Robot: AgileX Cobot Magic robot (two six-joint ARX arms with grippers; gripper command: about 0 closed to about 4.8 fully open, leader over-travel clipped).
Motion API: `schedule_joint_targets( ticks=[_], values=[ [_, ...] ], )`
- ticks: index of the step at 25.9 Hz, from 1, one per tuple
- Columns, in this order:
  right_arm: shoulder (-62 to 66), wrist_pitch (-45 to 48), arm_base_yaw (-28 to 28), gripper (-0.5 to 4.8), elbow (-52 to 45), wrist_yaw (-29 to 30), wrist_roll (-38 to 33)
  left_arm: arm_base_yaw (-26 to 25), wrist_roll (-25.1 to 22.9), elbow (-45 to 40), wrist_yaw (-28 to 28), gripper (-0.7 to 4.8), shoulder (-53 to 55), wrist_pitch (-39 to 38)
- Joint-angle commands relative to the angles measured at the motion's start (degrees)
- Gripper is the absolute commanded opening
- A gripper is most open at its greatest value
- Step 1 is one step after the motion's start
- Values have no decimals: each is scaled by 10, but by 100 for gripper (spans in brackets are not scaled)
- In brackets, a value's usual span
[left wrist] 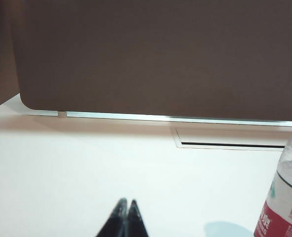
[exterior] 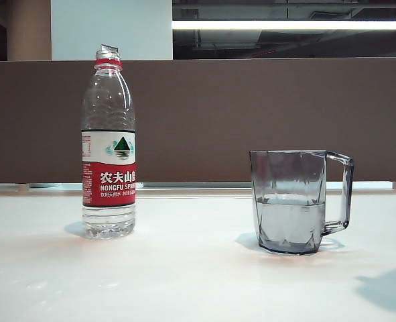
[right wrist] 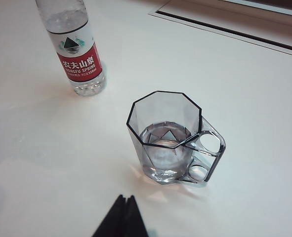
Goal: Pick up the mineral water bottle with the left hand on the table and pour water into the mug until it's half full.
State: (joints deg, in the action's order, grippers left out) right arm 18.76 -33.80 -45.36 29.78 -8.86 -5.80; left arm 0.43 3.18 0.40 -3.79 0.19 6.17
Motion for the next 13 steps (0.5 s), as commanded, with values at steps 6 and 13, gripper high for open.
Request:
schedule_joint_targets(
  ticks=[6,13],
  values=[
    [0,10,0,-1,4,0,-2,1,-12,2,1,-4,0,-9],
    [0,10,0,-1,4,0,-2,1,-12,2,-1,-5,0,-10]
  ],
)
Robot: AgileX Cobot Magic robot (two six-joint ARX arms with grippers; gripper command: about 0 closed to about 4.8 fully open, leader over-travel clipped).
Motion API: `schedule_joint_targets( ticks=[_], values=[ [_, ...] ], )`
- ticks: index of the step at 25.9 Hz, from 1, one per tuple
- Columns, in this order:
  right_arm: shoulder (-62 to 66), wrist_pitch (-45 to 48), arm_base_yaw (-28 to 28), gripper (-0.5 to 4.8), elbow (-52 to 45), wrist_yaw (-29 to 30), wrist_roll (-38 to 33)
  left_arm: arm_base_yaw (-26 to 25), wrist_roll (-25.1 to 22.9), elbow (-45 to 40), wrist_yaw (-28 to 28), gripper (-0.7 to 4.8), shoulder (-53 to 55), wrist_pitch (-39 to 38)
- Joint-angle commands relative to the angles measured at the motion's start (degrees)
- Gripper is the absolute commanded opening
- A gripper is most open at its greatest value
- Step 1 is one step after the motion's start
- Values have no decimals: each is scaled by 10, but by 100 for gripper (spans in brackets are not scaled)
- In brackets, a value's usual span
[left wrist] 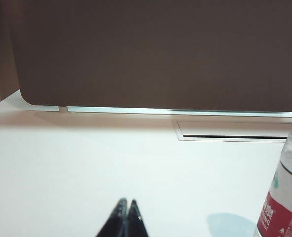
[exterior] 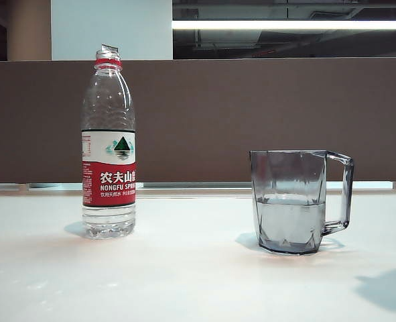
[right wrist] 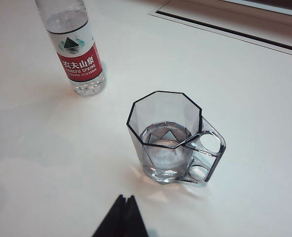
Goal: Pick up the mineral water bottle with the left hand on the table and pour water into the mug until it's half full.
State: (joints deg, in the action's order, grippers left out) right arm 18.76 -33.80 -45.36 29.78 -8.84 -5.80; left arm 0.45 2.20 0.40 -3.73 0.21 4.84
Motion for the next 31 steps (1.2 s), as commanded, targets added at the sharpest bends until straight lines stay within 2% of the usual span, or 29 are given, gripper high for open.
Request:
schedule_joint_targets(
  ticks=[1,9,11,12,15,18,23,24,28,31],
  values=[
    [0,10,0,-1,4,0,-2,0,-2,2,-2,-5,0,3],
    [0,10,0,-1,3,-7,-1,0,-2,2,-2,-5,0,3],
    [-1,11,2,-1,-10,-50,-1,0,-2,2,-2,-5,0,3],
    [-7,24,3,-1,-31,-112,-1,0,-2,2,-2,-5,0,3],
    [-27,117,29,-1,-88,-160,0,0,-2,2,-2,-5,0,3],
    [-45,231,80,-1,-143,-130,0,0,-2,2,-2,-5,0,3],
    [-65,332,171,-1,-187,-52,18,0,-2,2,-2,-5,0,3],
    [-77,357,206,-1,-200,-38,26,0,-2,2,-2,-5,0,3],
    [-134,366,284,-1,-230,-38,94,0,-2,2,-2,-5,0,3],
    [-170,367,321,-1,-245,-26,104,0,-2,2,-2,-5,0,3]
  ],
)
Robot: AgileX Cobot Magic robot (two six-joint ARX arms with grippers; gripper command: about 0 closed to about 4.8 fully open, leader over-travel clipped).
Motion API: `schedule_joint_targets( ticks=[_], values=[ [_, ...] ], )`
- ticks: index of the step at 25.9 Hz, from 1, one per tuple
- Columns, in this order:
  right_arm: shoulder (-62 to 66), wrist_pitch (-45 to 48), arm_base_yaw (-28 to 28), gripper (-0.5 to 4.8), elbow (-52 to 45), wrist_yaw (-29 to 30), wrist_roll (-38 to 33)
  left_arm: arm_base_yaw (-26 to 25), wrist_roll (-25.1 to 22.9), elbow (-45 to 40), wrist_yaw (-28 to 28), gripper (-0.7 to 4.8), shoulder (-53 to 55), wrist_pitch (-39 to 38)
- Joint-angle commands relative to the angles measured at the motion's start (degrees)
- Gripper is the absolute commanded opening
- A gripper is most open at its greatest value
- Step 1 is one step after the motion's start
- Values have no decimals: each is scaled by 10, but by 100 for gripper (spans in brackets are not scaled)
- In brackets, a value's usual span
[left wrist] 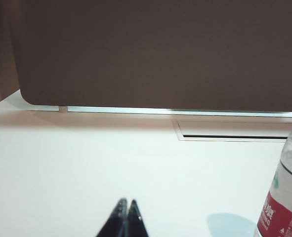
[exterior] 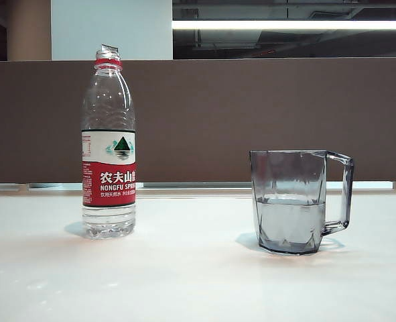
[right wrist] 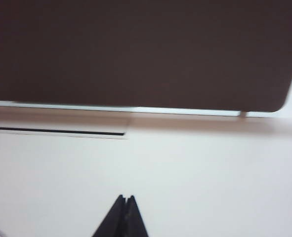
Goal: Pick up the mineral water bottle with the left hand on the table and pour water into the mug until it's half full.
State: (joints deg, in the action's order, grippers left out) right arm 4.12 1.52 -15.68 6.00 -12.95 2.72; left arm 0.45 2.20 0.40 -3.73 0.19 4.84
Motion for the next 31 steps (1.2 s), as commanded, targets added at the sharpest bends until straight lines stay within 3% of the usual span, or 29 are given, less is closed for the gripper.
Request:
schedule_joint_targets(
  ticks=[1,5,13,28,31],
  values=[
    [-35,14,36,-1,-12,24,19,0,-2,2,-2,-5,0,3],
    [-41,36,90,-1,-39,31,18,0,-2,2,-2,-5,0,3],
    [-41,41,76,-1,-60,68,18,0,-2,2,-2,-5,0,2],
    [-41,1,83,-1,-60,64,18,0,-2,2,-2,-5,0,2],
    [-41,0,83,-1,-60,59,-15,0,-2,2,-2,-5,0,2]
  ],
)
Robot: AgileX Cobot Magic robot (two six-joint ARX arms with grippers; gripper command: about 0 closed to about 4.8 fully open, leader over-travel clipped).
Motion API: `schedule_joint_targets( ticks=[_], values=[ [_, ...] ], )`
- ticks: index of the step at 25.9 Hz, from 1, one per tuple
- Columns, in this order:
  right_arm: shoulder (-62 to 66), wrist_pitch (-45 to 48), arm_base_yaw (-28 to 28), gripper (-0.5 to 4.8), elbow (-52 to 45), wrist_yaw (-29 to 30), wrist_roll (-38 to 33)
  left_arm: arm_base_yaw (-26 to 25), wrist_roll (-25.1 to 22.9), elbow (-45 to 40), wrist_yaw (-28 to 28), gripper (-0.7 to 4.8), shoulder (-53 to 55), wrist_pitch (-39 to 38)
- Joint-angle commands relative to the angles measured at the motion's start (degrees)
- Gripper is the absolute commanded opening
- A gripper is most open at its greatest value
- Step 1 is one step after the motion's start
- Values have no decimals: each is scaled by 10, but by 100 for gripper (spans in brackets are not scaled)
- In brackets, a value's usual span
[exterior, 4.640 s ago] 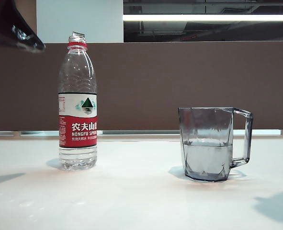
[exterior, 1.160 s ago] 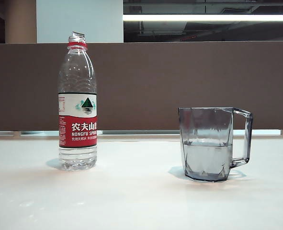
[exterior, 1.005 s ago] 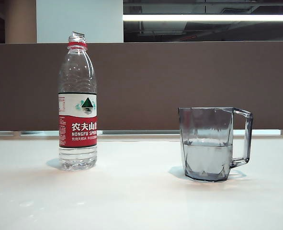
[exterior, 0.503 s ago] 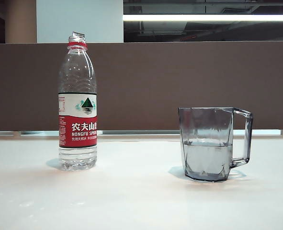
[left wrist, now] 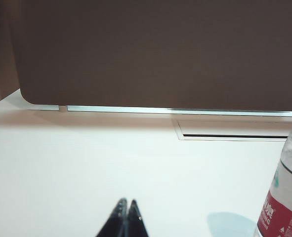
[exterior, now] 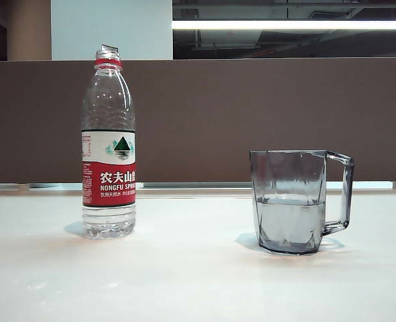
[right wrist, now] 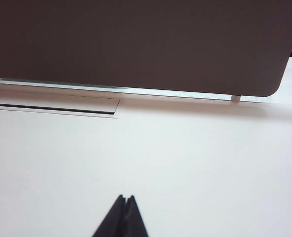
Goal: Pick up the mineral water bottle with the left hand on the table and pour water into the mug until it's half full.
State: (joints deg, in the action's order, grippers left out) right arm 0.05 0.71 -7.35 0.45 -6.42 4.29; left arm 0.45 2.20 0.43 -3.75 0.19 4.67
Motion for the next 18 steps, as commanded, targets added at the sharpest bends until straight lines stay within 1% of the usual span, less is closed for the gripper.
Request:
schedule_joint_targets(
  ticks=[1,18],
  values=[
    [0,8,0,-1,-4,-13,-43,0,-2,2,-1,-5,0,3],
    [0,8,-1,-1,-4,-14,-47,0,-2,2,-1,-5,0,3]
  ],
)
